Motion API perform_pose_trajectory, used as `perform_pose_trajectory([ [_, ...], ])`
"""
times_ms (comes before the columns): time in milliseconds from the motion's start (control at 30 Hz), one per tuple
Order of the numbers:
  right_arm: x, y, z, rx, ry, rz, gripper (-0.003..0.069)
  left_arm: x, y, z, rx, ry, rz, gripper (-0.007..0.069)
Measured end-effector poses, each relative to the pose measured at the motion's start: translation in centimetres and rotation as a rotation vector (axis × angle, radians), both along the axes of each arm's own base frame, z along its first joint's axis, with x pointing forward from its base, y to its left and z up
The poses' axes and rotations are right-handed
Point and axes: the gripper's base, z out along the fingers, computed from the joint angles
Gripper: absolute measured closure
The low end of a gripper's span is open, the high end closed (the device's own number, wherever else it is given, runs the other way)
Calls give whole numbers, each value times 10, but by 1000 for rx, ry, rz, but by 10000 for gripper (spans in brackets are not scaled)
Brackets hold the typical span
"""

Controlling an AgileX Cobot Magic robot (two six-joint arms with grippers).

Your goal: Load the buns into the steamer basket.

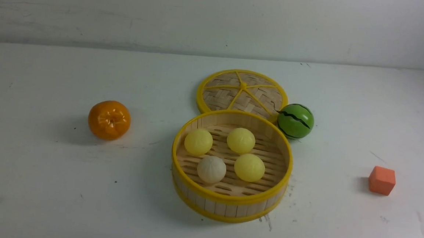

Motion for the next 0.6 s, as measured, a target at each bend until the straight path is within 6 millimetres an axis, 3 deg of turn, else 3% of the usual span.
perform_pose_trajectory([
  [600, 0, 0, 0, 9, 3, -4, 669, 0, 0, 0, 0, 0, 0, 442],
])
